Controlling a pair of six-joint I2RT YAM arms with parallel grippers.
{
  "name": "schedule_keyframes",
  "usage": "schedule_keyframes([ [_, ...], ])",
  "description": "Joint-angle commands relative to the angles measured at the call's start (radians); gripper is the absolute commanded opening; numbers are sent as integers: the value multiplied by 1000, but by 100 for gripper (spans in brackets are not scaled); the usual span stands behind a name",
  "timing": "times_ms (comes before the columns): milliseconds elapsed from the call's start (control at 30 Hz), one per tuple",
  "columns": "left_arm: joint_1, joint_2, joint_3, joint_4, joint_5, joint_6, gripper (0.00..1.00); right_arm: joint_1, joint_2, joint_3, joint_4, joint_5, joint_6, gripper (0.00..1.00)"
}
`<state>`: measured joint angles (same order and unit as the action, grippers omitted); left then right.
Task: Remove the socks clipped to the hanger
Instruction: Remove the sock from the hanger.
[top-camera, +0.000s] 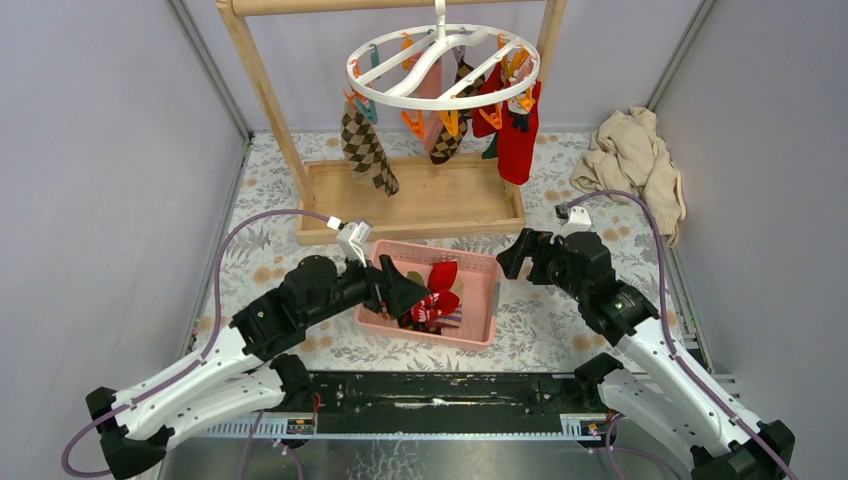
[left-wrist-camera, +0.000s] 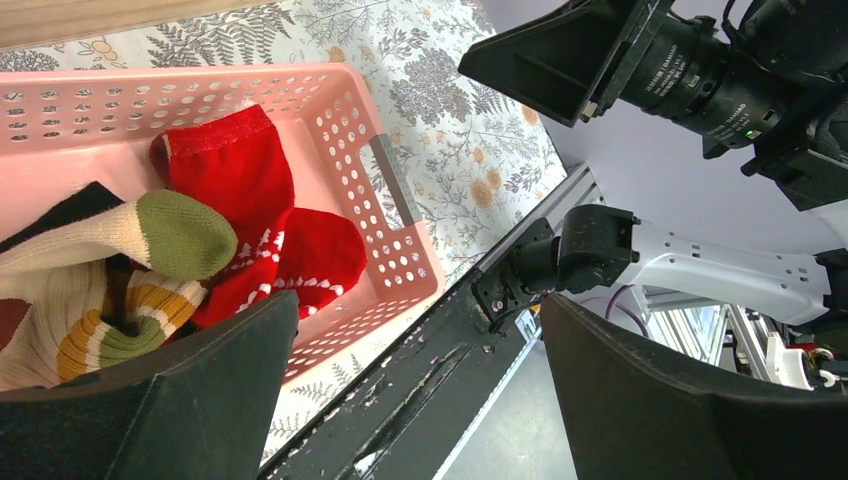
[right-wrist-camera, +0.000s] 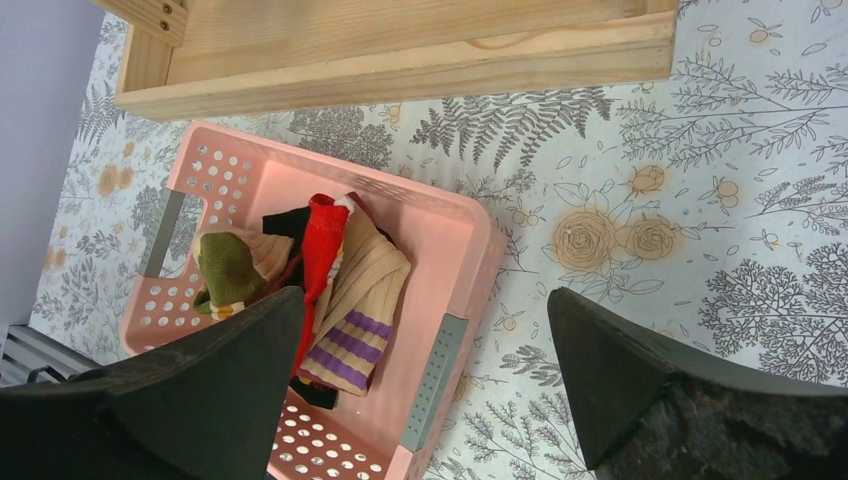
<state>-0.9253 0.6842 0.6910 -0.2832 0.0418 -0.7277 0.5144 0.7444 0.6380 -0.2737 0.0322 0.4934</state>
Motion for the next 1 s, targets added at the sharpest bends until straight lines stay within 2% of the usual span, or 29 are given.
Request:
schedule_keyframes([
  [0,-6,17,34,40,-26,6,99,6,-22,26,74,-1,-26,100],
  [233,-6,56,46,71,-38,13,99,6,64,34,152,33,-37,100],
  [500,-6,59,69,62,-69,7,99,-14,311,236,178,76,-94,100],
  [700,-6,30,63,40,-77,5,99,-137,415,317,224,-70,-44,100],
  [967,-6,12,49,33,-98,2,99,-201,479,308,291,-116,-30,100],
])
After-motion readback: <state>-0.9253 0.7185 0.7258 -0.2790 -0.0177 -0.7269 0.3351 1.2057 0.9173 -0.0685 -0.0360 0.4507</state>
